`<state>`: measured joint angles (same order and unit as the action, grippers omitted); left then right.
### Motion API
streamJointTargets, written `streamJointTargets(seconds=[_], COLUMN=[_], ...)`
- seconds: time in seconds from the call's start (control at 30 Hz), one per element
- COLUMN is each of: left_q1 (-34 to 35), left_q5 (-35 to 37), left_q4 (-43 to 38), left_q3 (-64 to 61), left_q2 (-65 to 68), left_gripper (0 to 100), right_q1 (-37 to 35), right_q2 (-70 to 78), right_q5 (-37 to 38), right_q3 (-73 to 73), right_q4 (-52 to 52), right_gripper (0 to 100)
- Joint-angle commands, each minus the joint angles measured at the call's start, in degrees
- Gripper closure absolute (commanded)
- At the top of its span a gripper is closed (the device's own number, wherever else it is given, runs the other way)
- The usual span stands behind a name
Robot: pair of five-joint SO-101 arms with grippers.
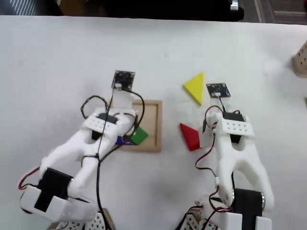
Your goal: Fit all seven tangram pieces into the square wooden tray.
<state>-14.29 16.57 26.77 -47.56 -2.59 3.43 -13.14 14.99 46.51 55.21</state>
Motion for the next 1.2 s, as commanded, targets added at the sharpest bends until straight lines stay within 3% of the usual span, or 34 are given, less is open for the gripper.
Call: streamJointTargets(seconds=[0.0,0.17,0.47,0.8,1.17], left_q1=[3.03,-0.48,-21.85,-15.78,-15.52], left_q5=[0.00,0.18,0.44,0.62,0.44], left_q4=[-5.71,-7.74,-8.00,-7.82,-4.13], left_q3=[1.93,1.23,-11.78,-11.52,-11.52], left_q2=[-1.98,-6.90,-14.90,-9.80,-9.80], left_gripper=[98,98,98,98,98], right_q1=[-0.48,-0.92,-0.75,-0.75,-0.75], right_q2=[-2.15,-2.15,-2.15,-2.15,-2.15], right_q5=[0.79,0.79,0.79,0.88,0.88], right_q3=[-0.26,-0.26,-0.26,-0.26,-0.26], right_q4=[-0.75,-0.75,-0.75,-0.75,-0.75], right_gripper=[97.8,97.8,97.8,97.8,97.8])
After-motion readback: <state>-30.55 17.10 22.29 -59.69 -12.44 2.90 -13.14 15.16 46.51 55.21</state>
